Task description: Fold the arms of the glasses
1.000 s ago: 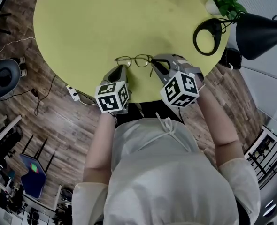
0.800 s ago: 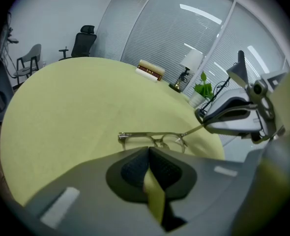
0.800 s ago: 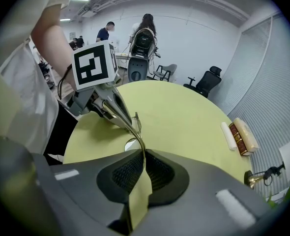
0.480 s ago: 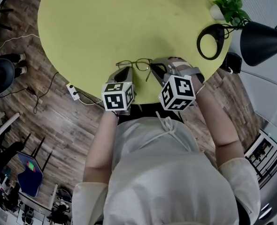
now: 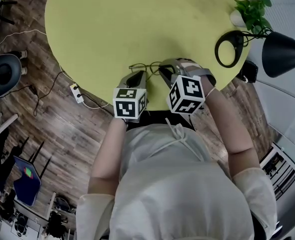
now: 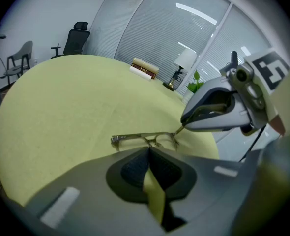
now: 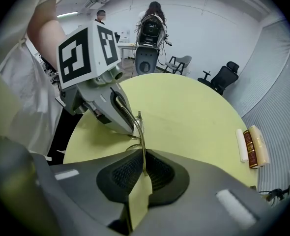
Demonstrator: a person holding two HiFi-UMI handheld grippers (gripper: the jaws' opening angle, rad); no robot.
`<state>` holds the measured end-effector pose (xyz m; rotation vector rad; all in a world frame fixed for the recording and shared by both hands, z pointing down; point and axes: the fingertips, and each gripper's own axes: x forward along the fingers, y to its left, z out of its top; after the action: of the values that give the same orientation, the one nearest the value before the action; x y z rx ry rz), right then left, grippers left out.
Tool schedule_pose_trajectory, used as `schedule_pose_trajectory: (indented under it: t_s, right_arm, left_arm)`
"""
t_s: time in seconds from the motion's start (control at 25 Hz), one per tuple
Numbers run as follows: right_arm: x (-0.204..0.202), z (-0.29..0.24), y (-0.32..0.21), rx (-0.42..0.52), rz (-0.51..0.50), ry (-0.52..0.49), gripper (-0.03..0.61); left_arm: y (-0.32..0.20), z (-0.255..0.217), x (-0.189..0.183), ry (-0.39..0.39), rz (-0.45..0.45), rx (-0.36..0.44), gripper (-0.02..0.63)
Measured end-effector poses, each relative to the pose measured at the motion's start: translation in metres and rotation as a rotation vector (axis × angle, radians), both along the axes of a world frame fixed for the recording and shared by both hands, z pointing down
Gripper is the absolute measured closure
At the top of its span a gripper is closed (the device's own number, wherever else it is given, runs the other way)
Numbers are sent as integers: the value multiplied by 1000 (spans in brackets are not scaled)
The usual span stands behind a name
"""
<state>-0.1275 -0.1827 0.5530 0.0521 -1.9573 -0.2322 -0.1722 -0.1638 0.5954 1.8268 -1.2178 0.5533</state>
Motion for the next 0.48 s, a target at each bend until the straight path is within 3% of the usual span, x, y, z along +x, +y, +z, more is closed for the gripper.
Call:
schedule_pose_trajectory:
  t_s: [0.48]
  right_arm:
    - [-23,16,4,-62,-4,16,557]
  left_arm:
    - [8,2,-10,33,-35,-45,607]
